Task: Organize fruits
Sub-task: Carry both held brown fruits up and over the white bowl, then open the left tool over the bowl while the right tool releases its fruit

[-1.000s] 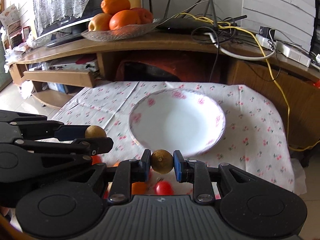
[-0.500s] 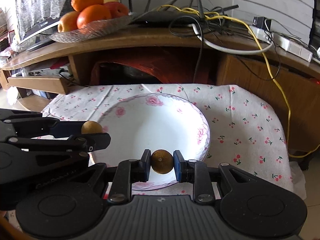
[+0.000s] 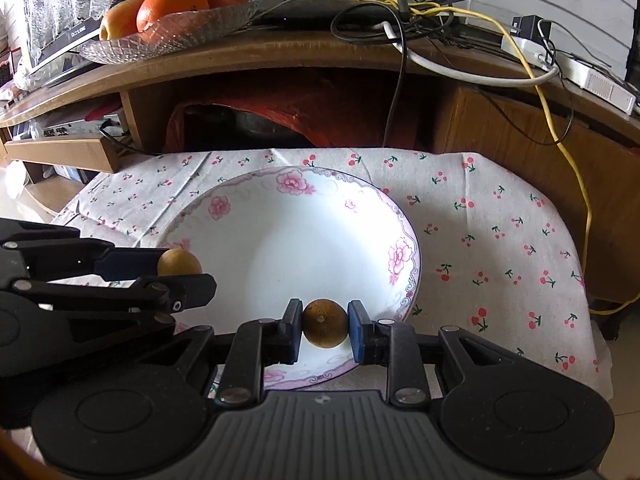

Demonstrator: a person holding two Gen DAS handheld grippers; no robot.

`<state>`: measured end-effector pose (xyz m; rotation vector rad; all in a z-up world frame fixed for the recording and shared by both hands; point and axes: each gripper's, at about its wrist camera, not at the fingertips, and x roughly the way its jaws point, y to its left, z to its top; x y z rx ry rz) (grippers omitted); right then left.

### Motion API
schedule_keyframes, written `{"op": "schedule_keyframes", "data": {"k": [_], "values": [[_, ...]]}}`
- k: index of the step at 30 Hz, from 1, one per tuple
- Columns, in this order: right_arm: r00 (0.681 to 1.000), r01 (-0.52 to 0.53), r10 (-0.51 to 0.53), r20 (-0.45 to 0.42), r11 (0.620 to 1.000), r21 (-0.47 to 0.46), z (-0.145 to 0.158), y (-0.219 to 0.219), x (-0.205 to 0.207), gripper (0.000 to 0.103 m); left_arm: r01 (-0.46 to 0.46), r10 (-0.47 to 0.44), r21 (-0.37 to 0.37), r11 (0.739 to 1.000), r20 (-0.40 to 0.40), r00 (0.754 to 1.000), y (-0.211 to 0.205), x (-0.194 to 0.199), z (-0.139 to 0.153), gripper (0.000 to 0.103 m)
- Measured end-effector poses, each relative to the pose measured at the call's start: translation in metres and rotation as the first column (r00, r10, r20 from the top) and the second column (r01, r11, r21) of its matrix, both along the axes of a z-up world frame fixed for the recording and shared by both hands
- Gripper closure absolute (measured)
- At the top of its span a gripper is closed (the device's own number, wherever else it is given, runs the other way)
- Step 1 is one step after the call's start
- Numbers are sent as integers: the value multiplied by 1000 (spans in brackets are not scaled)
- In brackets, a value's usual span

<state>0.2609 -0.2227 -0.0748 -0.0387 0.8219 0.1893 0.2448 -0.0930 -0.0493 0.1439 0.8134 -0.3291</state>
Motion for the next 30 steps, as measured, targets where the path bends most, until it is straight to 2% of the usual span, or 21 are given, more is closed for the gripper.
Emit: {"op": "schedule_keyframes", "data": {"k": [8,14,21,30], "values": [[1000,-6,6,3,1000,-7,-2,0,1,75,-6,6,9,1000,-5,1000,-1,0,-1,65],[1000,-8,8,13,1000,-6,2,-1,0,74,-12,12,5,1000,1,1000,0,0,1,59],[998,11,-12,56,1000,18,16,-8,-6,71,7,-7,-1,1000,42,999,4,-10,15,47],[997,-18,16,81,1000,25,35,-6,-37,70,28,-27,-8,1000,62,998,12,-32,30,45]]}}
